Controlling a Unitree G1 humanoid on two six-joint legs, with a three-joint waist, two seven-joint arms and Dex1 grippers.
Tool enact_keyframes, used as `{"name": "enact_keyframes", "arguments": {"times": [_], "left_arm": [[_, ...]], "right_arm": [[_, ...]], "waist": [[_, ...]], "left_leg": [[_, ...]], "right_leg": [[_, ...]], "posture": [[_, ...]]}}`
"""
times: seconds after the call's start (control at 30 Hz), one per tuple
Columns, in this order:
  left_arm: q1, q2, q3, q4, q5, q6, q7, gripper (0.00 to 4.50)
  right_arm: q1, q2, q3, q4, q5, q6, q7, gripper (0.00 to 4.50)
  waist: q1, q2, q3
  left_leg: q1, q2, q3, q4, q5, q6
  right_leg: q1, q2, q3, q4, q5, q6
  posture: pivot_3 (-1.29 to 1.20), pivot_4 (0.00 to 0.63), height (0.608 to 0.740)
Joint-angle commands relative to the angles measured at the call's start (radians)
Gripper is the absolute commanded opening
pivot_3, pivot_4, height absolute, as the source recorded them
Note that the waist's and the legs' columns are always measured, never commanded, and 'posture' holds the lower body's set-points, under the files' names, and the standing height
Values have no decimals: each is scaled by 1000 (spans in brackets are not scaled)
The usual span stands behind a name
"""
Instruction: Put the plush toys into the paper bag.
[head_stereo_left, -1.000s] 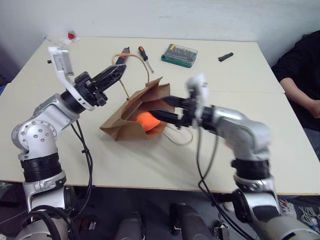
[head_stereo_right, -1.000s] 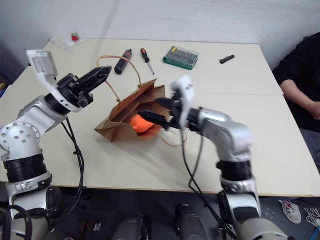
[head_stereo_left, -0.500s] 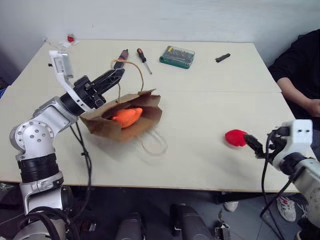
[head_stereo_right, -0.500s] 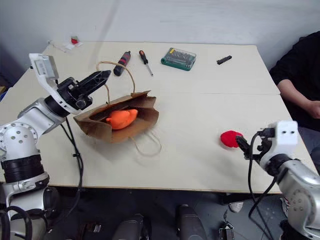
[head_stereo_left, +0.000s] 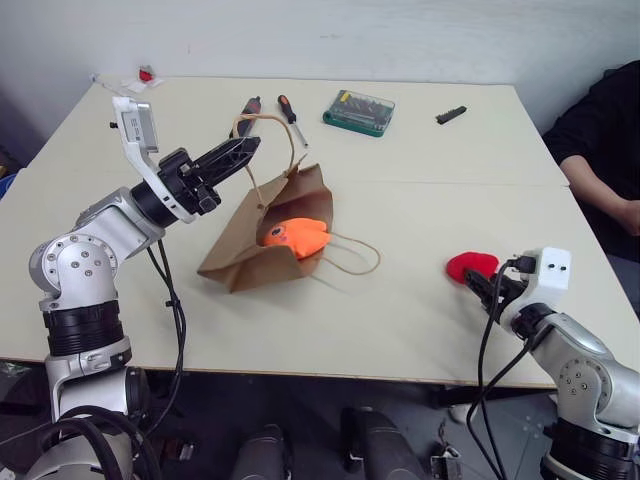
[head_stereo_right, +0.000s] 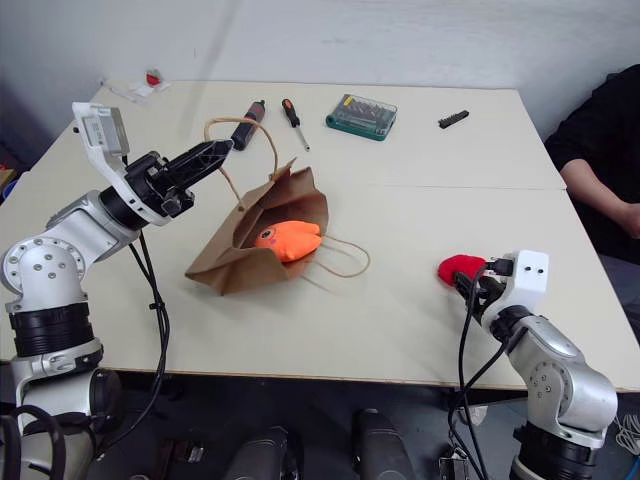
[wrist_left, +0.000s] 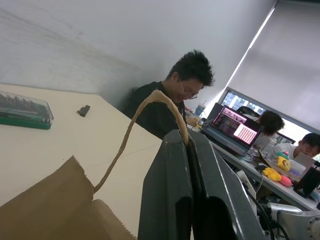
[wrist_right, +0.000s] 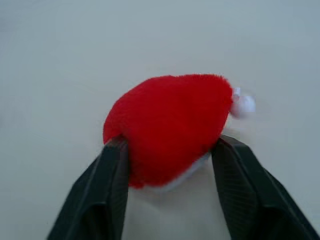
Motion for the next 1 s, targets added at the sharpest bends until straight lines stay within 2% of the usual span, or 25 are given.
{"name": "enact_keyframes", "arguments": {"times": [0.03, 0.1, 0.17, 0.3, 0.4, 0.53, 0.67, 0.83, 0.97, 1.0], "left_arm": [[1, 8, 17, -49, -5, -19, -5, 0], [3, 12, 21, -52, -6, -19, -4, 0], [4, 15, 26, -54, -9, -16, -1, 0], [4, 20, 30, -56, -14, -11, 0, 0], [-3, 27, 14, -50, 1, -15, -18, 0], [-22, 21, -7, -40, 18, -24, -33, 0], [-31, 8, -29, -60, 20, -20, -44, 0], [-37, -42, -38, -77, 5, -22, -8, 0], [-14, -65, -45, -124, 6, -21, 4, 0], [-12, -67, -41, -126, 6, -22, 9, 0]], "right_arm": [[-11, -6, -13, -2, 35, -33, 9, 1059], [-11, -18, -8, -10, 50, -40, 21, 440], [-22, -35, -4, -41, 91, -39, 57, 46], [-123, -70, 31, -112, 258, 34, 129, 33], [-247, -96, 150, -84, 303, 97, 167, 33], [-432, -72, 390, 40, 240, 76, 236, 33], [-633, 10, 635, 289, 69, -61, 298, 33], [-818, 143, 753, 650, -98, -249, 332, 33], [-930, 243, 734, 878, -160, -352, 332, 33], [-945, 254, 723, 910, -166, -365, 335, 751]], "waist": [[-1, 0, 0], [-1, 0, 0], [-1, 0, 0], [-7, 1, 0], [-8, 1, 0], [-7, 1, 0], [-7, 1, 0], [-5, 1, 0], [-10, 0, 0], [-12, 0, 0]], "left_leg": [[0, 0, 0, 0, 0, 0], [0, 0, 0, 0, 0, 0], [0, 0, 0, 0, 0, 0], [0, 0, 0, 0, 0, 0], [1, 1, 0, 0, 0, 0], [0, 1, 0, 0, 0, 0], [-2, 1, -1, 1, 0, 0], [-4, 1, -1, 1, 0, 1], [-5, 1, -1, 1, -1, 1], [-5, 1, -1, 1, -1, 1]], "right_leg": [[0, 0, 0, 0, 0, 0], [0, 0, 0, 0, 0, 0], [0, 0, 0, 0, 0, 0], [0, 0, 0, 1, 0, 0], [0, 1, 0, 1, 0, 0], [0, 0, -1, 1, 0, -1], [-2, 0, -2, 2, 0, -1], [-2, -1, -3, 2, 0, -1], [-2, -1, -4, 1, 0, 0], [-3, -1, -4, 1, 0, 0]], "posture": [[0, 150, 740], [0, 150, 740], [0, 150, 740], [0, 150, 740], [0, 150, 740], [0, 150, 740], [0, 150, 740], [0, 150, 740], [0, 150, 740], [0, 150, 740]]}}
